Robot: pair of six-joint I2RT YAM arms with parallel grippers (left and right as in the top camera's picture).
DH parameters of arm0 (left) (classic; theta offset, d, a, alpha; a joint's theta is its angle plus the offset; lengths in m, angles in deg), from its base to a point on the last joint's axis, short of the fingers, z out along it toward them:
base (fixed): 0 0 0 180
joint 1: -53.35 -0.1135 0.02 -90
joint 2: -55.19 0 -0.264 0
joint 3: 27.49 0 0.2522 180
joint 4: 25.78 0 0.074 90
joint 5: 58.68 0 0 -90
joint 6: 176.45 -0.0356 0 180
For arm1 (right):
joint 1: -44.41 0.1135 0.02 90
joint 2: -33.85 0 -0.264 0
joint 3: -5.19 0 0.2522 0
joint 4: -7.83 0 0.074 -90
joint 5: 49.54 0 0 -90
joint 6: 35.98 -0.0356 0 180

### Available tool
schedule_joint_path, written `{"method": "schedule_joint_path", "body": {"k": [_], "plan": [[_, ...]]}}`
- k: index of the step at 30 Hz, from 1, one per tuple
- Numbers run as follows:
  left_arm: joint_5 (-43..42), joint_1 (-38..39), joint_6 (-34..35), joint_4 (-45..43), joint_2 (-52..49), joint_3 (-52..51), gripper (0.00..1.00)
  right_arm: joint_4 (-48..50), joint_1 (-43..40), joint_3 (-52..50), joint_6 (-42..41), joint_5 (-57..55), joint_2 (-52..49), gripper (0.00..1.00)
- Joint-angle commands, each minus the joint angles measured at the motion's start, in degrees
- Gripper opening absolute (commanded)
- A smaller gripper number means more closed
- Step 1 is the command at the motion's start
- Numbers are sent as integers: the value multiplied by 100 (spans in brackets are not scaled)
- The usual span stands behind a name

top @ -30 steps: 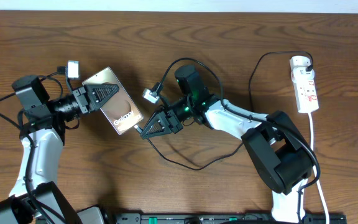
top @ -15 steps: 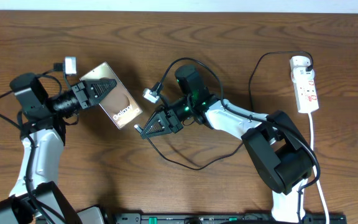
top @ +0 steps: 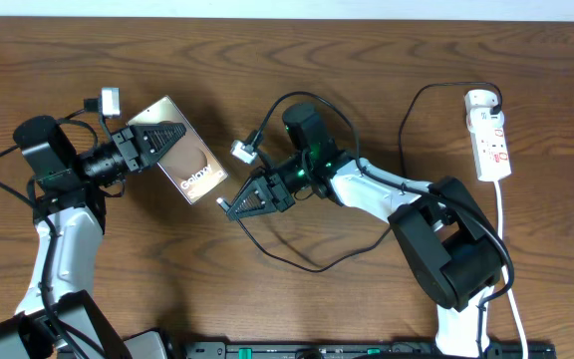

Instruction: Plug charger to phone and switch on socket

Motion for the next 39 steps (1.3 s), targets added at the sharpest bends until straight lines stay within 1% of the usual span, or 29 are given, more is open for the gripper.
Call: {"method": "schedule_joint_path", "body": {"k": [1,3,7,13,22,39], "plan": [[-181,72,50,-33,28,39,7,42,-68,50,-120,76,-7,1],[-177,125,4,-33,28,39,8,116,-68,50,-247,39,-7,1],[-66,254,-35,-37,28,39,7,411,-68,50,-765,-116,-7,1],[-9,258,-33,-76,28,39,7,422,-94,50,-981,-210,-7,1],[-7,258,-76,-76,28,39,7,691,-94,50,-990,-39,-7,1],[-66,258,-142,-203,28,39,7,699,-96,48,-881,81,-7,1]]}}
